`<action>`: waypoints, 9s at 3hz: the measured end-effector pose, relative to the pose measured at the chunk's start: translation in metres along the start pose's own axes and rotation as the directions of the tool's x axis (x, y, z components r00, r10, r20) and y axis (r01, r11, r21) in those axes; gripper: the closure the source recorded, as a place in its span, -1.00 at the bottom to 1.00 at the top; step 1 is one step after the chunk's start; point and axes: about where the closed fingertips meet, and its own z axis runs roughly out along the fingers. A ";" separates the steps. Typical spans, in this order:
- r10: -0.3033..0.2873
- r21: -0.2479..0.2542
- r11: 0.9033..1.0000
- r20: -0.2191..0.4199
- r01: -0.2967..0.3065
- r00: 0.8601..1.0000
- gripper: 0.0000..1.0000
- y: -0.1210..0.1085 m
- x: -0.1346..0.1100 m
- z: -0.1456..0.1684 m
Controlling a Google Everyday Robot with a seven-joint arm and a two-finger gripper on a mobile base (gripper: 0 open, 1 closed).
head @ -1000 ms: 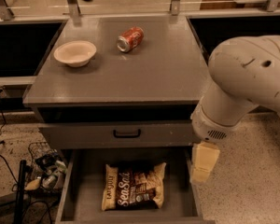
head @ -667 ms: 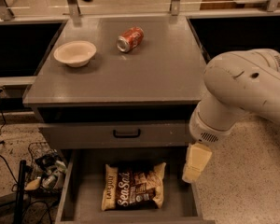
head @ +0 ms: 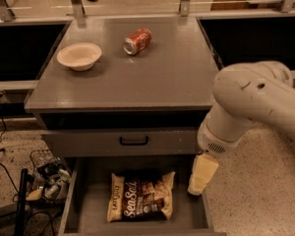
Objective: Pick brown chip bag from middle drawer and place on counter
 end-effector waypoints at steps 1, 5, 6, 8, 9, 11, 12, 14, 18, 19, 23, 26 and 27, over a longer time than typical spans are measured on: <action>-0.012 -0.050 0.999 0.007 0.012 1.000 -1.00 0.010 0.000 0.027; -0.061 -0.178 0.982 0.055 0.070 0.997 -1.00 0.048 -0.012 0.104; -0.035 -0.170 0.984 0.062 0.045 0.997 -1.00 0.046 -0.013 0.121; 0.012 -0.178 0.984 0.024 -0.008 1.000 -1.00 0.034 -0.014 0.160; 0.012 -0.178 0.984 0.024 -0.008 1.000 -1.00 0.034 -0.014 0.160; 0.125 -0.234 0.968 0.158 -0.086 0.980 -1.00 0.024 -0.027 0.200; 0.161 -0.259 0.960 0.198 -0.107 0.967 -1.00 0.020 -0.034 0.215; 0.189 -0.272 0.954 0.210 -0.128 0.959 -1.00 0.022 -0.038 0.234; 0.268 -0.211 0.951 0.208 -0.224 0.941 -1.00 0.022 -0.041 0.268; 0.268 -0.202 0.953 0.208 -0.226 0.941 -1.00 0.022 -0.042 0.277; 0.270 -0.251 0.946 0.262 -0.205 0.927 -1.00 0.023 -0.097 0.324; 0.221 -0.266 0.951 0.228 -0.158 0.948 -1.00 0.044 -0.103 0.368; 0.203 -0.235 0.960 0.210 -0.153 0.956 -1.00 0.047 -0.102 0.374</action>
Offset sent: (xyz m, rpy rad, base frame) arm -0.0362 0.0473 -0.1177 0.1353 0.1681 0.0914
